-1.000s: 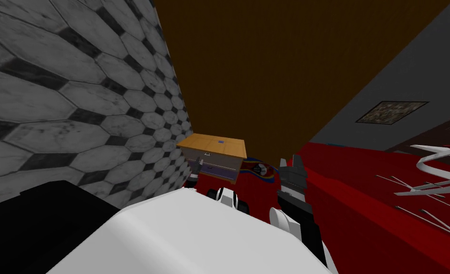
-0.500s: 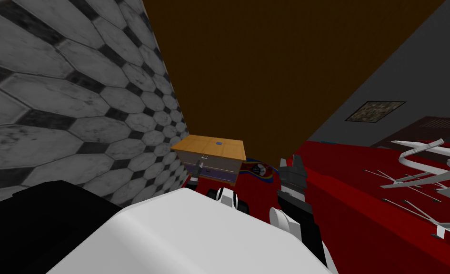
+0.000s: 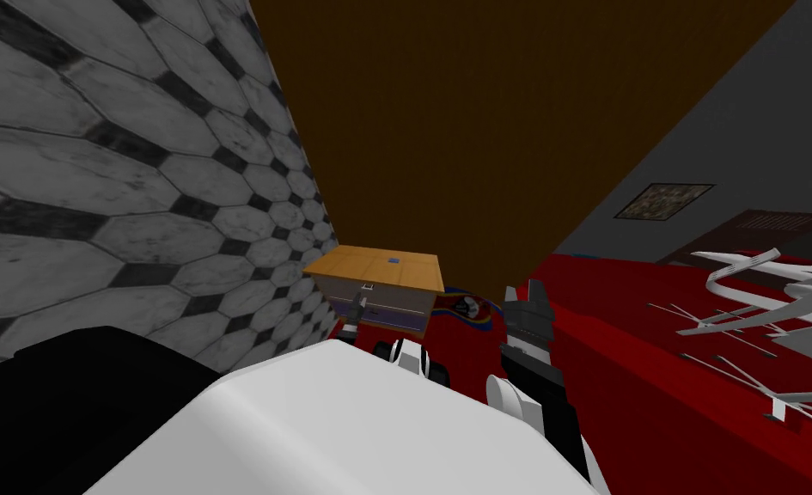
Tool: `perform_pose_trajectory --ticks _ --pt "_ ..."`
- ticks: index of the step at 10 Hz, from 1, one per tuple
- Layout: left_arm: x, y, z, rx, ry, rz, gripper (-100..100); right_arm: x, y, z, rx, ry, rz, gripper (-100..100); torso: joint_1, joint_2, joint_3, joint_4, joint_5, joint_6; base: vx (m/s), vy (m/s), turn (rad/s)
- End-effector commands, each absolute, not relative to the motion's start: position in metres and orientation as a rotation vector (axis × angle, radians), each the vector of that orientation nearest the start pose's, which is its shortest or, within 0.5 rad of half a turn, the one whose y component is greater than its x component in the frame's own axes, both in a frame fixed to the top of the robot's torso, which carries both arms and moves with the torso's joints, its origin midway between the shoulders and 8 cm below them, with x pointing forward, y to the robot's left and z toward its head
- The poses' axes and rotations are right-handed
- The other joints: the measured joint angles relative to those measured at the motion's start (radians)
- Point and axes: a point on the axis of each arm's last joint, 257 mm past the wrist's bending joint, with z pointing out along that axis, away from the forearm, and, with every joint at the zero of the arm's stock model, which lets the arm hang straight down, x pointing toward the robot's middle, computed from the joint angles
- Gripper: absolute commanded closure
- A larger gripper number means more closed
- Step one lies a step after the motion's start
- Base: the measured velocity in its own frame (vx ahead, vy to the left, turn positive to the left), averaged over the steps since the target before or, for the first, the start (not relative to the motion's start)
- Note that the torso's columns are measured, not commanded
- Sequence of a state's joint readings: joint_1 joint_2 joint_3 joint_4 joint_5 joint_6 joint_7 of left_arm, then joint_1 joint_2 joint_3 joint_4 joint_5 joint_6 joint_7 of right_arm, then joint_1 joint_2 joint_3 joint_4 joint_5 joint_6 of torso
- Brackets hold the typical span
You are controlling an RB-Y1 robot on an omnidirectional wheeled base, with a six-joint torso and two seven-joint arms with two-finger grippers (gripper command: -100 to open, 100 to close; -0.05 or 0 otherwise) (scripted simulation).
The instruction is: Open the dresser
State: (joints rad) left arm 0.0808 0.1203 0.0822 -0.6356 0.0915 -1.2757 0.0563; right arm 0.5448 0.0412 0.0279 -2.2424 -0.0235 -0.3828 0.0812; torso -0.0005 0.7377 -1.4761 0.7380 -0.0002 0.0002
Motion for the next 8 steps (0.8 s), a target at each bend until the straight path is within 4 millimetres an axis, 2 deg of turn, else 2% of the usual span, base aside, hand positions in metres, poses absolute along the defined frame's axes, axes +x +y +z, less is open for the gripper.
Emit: perform_pose_trajectory --ticks 1,5,8 --pt "0.356 0.333 -0.365 -1.061 0.922 -1.171 -100 0.364 -0.286 -0.032 0.828 0.723 1.208 0 0.001 0.000 0.000 0.000 0.000 0.000 0.042 0.024 -0.053" --pt "0.344 0.325 -0.382 -1.099 0.933 -1.160 -100 0.364 -0.286 -0.032 0.828 0.723 1.208 0 0.000 0.000 0.000 0.000 0.000 0.000 0.065 0.030 -0.074" --pt "0.356 0.321 -0.379 -1.103 0.912 -1.139 -100 0.364 -0.286 -0.032 0.828 0.723 1.208 0 0.002 0.004 0.002 0.001 0.001 0.000 -0.011 0.047 -0.101"
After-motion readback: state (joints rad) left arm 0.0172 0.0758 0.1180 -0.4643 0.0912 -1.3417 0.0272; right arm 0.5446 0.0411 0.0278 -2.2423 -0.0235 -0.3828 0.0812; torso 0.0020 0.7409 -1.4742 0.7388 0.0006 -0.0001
